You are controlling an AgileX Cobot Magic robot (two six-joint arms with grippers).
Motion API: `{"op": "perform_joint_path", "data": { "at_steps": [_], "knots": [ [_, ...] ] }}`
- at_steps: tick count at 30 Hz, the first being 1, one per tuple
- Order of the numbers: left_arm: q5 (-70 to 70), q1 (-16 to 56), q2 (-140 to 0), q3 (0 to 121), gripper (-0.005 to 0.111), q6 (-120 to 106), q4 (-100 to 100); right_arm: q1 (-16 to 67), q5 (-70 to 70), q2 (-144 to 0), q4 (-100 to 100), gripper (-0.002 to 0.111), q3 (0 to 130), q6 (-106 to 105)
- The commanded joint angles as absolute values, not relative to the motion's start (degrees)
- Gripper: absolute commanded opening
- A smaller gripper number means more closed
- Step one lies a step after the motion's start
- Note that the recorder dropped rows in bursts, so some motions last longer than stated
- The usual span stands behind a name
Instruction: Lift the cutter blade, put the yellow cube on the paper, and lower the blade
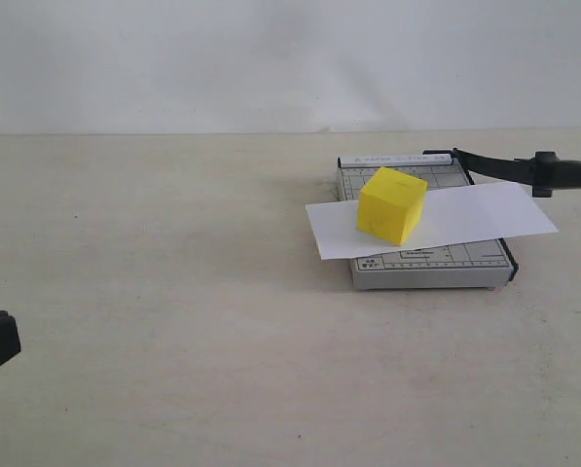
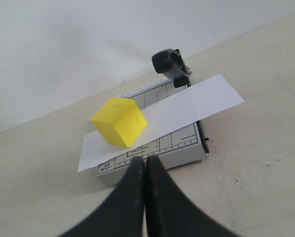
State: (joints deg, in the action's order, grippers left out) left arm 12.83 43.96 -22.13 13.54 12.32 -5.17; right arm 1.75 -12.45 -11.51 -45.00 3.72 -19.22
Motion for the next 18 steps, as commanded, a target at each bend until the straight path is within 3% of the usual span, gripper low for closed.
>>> {"op": "perform_joint_path", "data": {
  "at_steps": [1, 12, 18],
  "knots": [
    [15.7, 44.1, -21.2, 13.3, 0.004, 13.2, -5.4, 1.8, -12.1, -11.3, -44.7, 0.000, 3.5, -19.4],
    [15.0, 44.1, -18.9, 12.6, 0.004, 3.3, -0.6, 1.8, -12.2, -11.3, -44.7, 0.000, 3.5, -19.4],
    [-3.2, 44.1, -8.6, 0.2, 0.004, 3.3, 2.2, 1.8, -12.2, -11.3, -44.7, 0.000, 3.5, -19.4]
  ]
}}
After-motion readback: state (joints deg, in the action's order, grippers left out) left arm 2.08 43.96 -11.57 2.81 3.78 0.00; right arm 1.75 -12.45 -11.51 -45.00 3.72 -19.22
